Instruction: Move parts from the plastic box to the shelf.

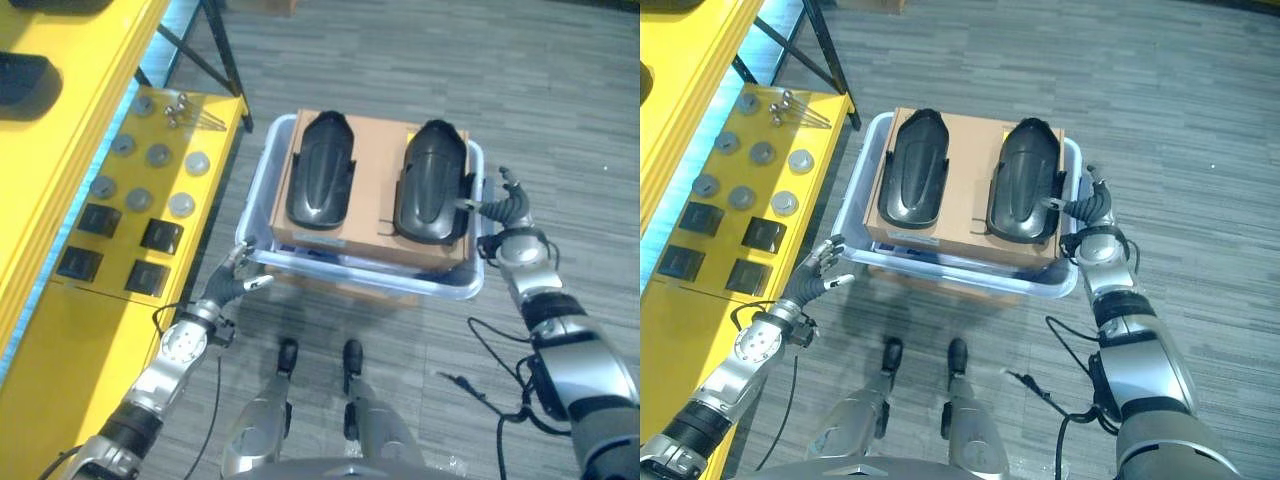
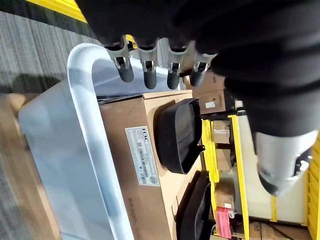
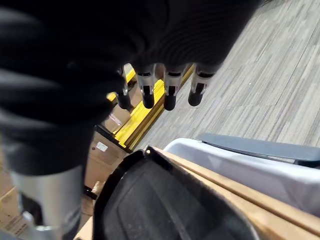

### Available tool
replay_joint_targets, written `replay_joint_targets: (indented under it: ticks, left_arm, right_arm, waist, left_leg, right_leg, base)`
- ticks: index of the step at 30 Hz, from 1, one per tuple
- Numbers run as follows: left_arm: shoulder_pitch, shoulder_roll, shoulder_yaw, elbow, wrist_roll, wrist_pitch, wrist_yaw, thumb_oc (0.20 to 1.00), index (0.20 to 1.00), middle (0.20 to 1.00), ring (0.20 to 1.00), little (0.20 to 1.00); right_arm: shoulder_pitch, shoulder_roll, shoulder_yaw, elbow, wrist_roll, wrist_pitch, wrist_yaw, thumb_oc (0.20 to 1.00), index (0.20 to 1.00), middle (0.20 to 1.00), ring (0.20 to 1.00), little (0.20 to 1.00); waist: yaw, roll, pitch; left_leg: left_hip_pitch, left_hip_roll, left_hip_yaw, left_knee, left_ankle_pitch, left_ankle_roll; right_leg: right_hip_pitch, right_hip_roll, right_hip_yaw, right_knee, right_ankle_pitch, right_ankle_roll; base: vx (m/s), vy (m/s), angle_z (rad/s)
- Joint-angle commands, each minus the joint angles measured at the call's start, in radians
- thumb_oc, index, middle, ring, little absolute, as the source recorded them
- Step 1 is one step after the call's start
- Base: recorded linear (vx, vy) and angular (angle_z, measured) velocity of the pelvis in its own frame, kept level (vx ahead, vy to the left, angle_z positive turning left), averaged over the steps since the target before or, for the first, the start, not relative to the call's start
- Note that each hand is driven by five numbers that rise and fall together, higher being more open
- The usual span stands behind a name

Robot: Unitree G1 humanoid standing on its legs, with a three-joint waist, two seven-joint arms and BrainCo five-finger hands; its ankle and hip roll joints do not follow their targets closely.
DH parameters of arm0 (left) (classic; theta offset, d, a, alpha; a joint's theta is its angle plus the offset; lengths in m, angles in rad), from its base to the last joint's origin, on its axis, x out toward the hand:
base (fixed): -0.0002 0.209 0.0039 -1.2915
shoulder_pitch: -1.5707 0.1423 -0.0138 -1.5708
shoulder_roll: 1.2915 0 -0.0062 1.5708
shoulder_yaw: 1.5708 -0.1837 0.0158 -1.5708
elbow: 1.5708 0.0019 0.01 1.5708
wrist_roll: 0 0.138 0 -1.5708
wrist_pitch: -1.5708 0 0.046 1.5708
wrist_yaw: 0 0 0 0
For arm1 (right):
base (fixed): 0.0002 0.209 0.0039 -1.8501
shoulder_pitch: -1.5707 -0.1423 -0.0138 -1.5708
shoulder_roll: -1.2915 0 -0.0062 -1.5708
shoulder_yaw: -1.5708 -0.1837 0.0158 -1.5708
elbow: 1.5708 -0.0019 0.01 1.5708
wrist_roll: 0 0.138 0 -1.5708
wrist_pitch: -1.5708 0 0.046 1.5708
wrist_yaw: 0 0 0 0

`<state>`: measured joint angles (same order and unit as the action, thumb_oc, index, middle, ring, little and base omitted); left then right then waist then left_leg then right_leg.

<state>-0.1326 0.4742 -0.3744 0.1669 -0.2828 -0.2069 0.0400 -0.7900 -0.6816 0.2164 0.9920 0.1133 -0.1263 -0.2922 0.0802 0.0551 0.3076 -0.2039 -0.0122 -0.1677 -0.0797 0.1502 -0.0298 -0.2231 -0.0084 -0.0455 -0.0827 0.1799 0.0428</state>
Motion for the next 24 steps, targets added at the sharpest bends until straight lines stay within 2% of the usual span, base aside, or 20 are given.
replay_joint_targets:
  ticks: [1, 5, 10, 13, 17, 18, 19, 24]
  left_arm:
    - [-0.037, 0.029, -0.016, -0.049, -0.034, -0.072, 0.016, 1.0, 1.0, 1.0, 1.0, 1.0]
    - [-0.053, 0.04, -0.047, -0.039, -0.033, -0.081, 0.027, 1.0, 1.0, 1.0, 1.0, 1.0]
    - [-0.061, 0.04, -0.046, -0.033, -0.034, -0.085, 0.038, 1.0, 1.0, 1.0, 1.0, 1.0]
    - [-0.075, 0.034, -0.056, -0.031, -0.033, -0.09, 0.026, 1.0, 1.0, 1.0, 1.0, 1.0]
    - [-0.083, 0.023, -0.063, -0.021, -0.028, -0.088, 0.019, 1.0, 1.0, 1.0, 1.0, 1.0]
    - [-0.089, 0.018, -0.065, -0.017, -0.025, -0.085, 0.013, 1.0, 1.0, 1.0, 1.0, 1.0]
    - [-0.092, 0.014, -0.066, -0.014, -0.024, -0.085, 0.012, 1.0, 1.0, 1.0, 1.0, 1.0]
    - [-0.104, 0.007, -0.073, -0.011, -0.025, -0.077, 0.009, 1.0, 1.0, 1.0, 1.0, 1.0]
  right_arm:
    - [-0.049, -0.07, 0.053, 0.007, 0.033, -0.026, -0.046, 1.0, 1.0, 1.0, 1.0, 1.0]
    - [-0.17, -0.11, 0.117, 0.15, 0.066, -0.018, -0.04, 1.0, 1.0, 1.0, 1.0, 1.0]
    - [-0.222, -0.116, 0.159, 0.218, 0.078, -0.01, -0.017, 1.0, 1.0, 1.0, 1.0, 1.0]
    - [-0.248, -0.125, 0.202, 0.32, 0.133, 0.011, 0.091, 1.0, 1.0, 1.0, 1.0, 1.0]
    - [-0.237, -0.124, 0.205, 0.344, 0.149, 0.02, 0.131, 1.0, 1.0, 1.0, 1.0, 1.0]
    - [-0.224, -0.118, 0.2, 0.364, 0.159, 0.027, 0.148, 0.41, 0.41, 0.41, 0.41, 0.41]
    - [-0.213, -0.112, 0.194, 0.371, 0.163, 0.031, 0.155, 0.2, 0.2, 0.2, 0.2, 0.2]
    - [-0.186, -0.084, 0.173, 0.431, 0.132, 0.053, 0.141, 0.2, 0.2, 0.2, 0.2, 0.2]
  waist:
    - [0.005, -0.029, -0.039]
    - [0.024, -0.013, -0.01]
    - [0.034, -0.002, 0.002]
    - [0.056, 0.014, 0.016]
    - [0.064, 0.023, 0.02]
    - [0.069, 0.03, 0.024]
    - [0.069, 0.034, 0.023]
    - [0.073, 0.04, 0.023]
  left_leg:
    - [0.035, 0.004, -0.058, -0.008, -0.148, -0.001]
    - [-0.006, -0.002, -0.057, -0.008, -0.131, -0.009]
    - [-0.028, -0.003, -0.063, -0.008, -0.123, -0.012]
    - [-0.056, -0.01, -0.075, -0.008, -0.11, -0.017]
    - [-0.068, -0.012, -0.078, -0.008, -0.105, -0.023]
    - [-0.074, -0.015, -0.079, -0.008, -0.103, -0.025]
    - [-0.076, -0.016, -0.081, -0.008, -0.103, -0.026]
    - [-0.075, -0.015, -0.083, -0.008, -0.103, -0.03]
  right_leg:
    - [0.04, -0.045, 0.112, -0.005, -0.12, 0.064]
    - [0.001, -0.04, 0.103, -0.005, -0.114, 0.066]
    - [-0.02, -0.038, 0.099, -0.005, -0.11, 0.067]
    - [-0.043, -0.036, 0.09, -0.005, -0.109, 0.068]
    - [-0.053, -0.037, 0.085, -0.005, -0.11, 0.067]
    - [-0.056, -0.039, 0.077, -0.005, -0.111, 0.066]
    - [-0.057, -0.039, 0.073, -0.005, -0.112, 0.066]
    - [-0.049, -0.04, 0.063, -0.005, -0.118, 0.066]
  base:
    - [0.0, 0.0, 0.0]
    - [0.0, 0.0, 0.01]
    - [0.0, -0.005, 0.03]
    - [-0.01, -0.012, 0.12]
    - [0.0, -0.011, 0.05]
    - [0.0, -0.013, 0.05]
    - [0.0, -0.019, 0.03]
    - [0.01, -0.004, 0.11]
